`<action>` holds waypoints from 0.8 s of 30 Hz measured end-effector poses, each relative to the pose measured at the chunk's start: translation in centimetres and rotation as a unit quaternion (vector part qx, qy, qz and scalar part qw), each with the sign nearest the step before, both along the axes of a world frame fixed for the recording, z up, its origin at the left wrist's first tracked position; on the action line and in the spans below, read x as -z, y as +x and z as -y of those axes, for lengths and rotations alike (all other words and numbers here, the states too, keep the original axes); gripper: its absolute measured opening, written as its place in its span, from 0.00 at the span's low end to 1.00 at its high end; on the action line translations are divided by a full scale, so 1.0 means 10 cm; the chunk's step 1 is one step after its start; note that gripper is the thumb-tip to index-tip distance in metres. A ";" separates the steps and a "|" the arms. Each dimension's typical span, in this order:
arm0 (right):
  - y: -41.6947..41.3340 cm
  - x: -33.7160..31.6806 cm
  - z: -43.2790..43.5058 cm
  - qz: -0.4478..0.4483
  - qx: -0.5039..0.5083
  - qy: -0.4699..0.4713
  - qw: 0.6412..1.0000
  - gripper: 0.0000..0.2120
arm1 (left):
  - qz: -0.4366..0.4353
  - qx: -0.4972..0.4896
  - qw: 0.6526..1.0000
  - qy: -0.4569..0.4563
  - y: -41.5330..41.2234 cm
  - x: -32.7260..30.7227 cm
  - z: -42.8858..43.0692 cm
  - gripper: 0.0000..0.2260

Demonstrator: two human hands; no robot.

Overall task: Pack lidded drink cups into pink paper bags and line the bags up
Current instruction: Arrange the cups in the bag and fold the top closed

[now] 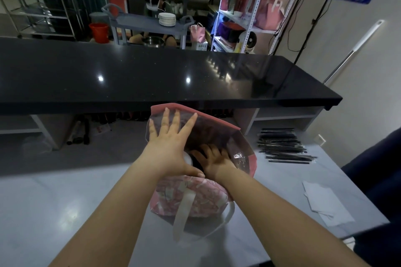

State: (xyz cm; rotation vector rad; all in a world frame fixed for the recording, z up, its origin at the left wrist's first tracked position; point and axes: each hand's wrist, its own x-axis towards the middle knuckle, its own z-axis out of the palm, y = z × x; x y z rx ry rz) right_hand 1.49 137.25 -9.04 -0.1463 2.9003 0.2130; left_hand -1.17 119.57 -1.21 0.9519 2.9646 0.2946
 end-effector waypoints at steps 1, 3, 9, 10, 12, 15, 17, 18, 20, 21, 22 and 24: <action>-0.01 0.00 0.00 0.001 0.003 0.002 1.000 0.34 | 0.000 0.000 1.000 0.009 0.00 0.00 0.00 0.63; -0.03 -0.01 -0.01 0.017 0.006 0.005 1.000 0.36 | 0.002 -0.001 1.000 0.018 0.00 -0.01 0.00 0.62; -0.01 -0.35 -0.06 0.109 0.012 0.009 0.994 0.49 | -0.015 -0.017 0.999 0.046 -0.01 -0.11 0.04 0.45; -0.01 -0.48 -0.06 0.114 0.022 -0.003 0.993 0.49 | -0.023 -0.021 0.998 0.051 -0.01 -0.13 0.05 0.43; 0.03 -0.77 -0.06 0.101 0.055 -0.058 0.992 0.45 | -0.050 -0.032 0.996 0.062 -0.01 -0.19 0.06 0.38; 0.21 -1.13 -0.11 0.021 0.097 -0.202 0.974 0.34 | -0.077 -0.034 0.995 0.063 0.02 -0.28 0.02 0.30; 0.41 -1.27 -0.16 -0.083 0.104 -0.254 0.958 0.28 | -0.068 -0.025 0.996 0.056 0.09 -0.32 -0.07 0.26; 0.51 -1.30 -0.19 -0.136 0.114 -0.266 0.947 0.25 | -0.061 -0.016 0.996 0.056 0.14 -0.32 -0.12 0.25; 0.74 -1.30 -0.22 -0.224 0.129 -0.271 0.927 0.20 | -0.049 0.004 0.996 0.069 0.23 -0.31 -0.23 0.23; 0.85 -1.28 -0.24 -0.255 0.132 -0.263 0.921 0.18 | -0.046 0.014 0.996 0.077 0.27 -0.30 -0.30 0.22; 0.95 -1.26 -0.26 -0.278 0.134 -0.255 0.916 0.16 | -0.044 0.025 0.995 0.085 0.31 -0.30 -0.36 0.20; 1.13 -1.23 -0.30 -0.299 0.154 -0.234 0.912 0.17 | -0.045 0.042 0.992 0.110 0.40 -0.32 -0.52 0.18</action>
